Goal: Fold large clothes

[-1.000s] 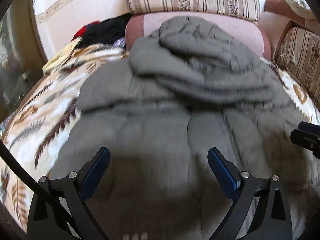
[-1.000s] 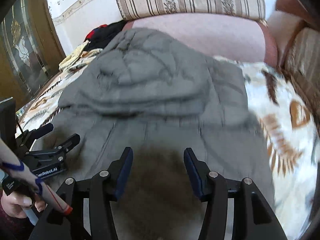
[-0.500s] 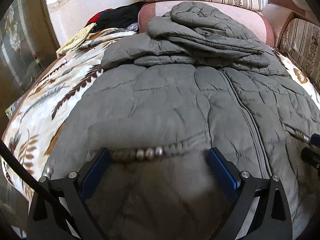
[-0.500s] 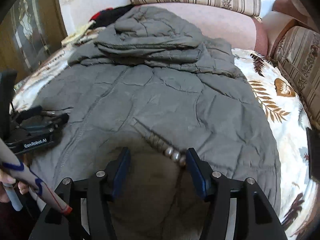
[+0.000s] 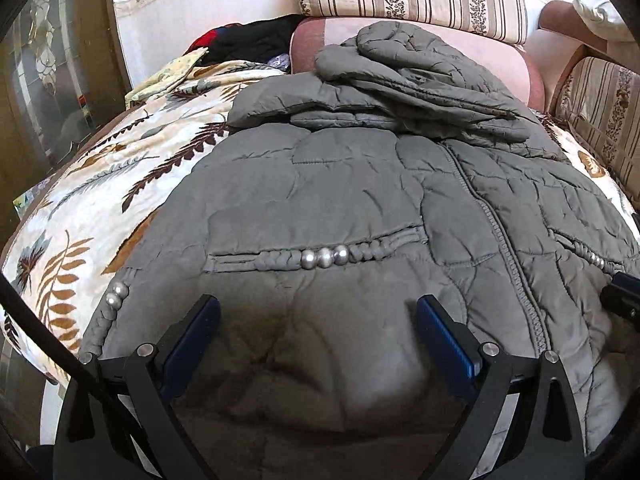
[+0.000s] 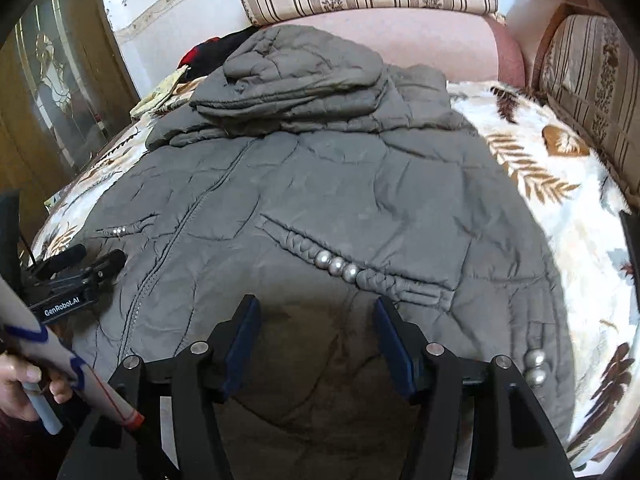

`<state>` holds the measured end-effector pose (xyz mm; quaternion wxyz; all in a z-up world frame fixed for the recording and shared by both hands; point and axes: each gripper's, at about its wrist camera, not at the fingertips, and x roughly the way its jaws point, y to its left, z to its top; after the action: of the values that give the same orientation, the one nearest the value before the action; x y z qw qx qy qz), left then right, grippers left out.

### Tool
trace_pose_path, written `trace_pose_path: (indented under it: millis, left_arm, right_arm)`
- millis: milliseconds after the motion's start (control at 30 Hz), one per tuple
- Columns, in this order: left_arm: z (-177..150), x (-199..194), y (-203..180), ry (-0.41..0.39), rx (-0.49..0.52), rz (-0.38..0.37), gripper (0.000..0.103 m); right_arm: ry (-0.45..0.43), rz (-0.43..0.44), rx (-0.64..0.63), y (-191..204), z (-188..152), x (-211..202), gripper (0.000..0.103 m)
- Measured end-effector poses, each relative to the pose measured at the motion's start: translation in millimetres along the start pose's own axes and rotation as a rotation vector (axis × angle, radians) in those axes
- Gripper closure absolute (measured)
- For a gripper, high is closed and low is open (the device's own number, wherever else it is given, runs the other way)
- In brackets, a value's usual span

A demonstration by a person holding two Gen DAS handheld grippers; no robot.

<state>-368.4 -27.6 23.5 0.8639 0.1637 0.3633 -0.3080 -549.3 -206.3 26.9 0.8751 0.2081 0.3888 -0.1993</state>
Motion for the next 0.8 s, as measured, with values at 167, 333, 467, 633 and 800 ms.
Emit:
trace_pose_path:
  millis: [167, 333, 467, 633, 800]
  left_arm:
    - [1, -3, 5, -0.019, -0.016, -0.013, 0.005]
    - [2, -14, 21, -0.039, -0.060, 0.000, 0.005]
    - [8, -30, 52, -0.061, -0.132, 0.025, 0.005]
    - [16, -41, 102, -0.035, -0.215, 0.014, 0.005]
    - [-4, -32, 150, 0.031, -0.362, -0.018, 0.005]
  right_arm:
    - [-0.029, 0.013, -0.006, 0, 3, -6, 0.039]
    - [-0.043, 0.012, 0.010, -7, 2, -14, 0.039]
    - [-0.073, 0.001, 0.025, -15, 4, -28, 0.039]
    - [-0.133, -0.028, 0.075, -43, 8, -60, 0.038]
    - [-0.151, -0.100, 0.155, -90, -7, -87, 0.036]
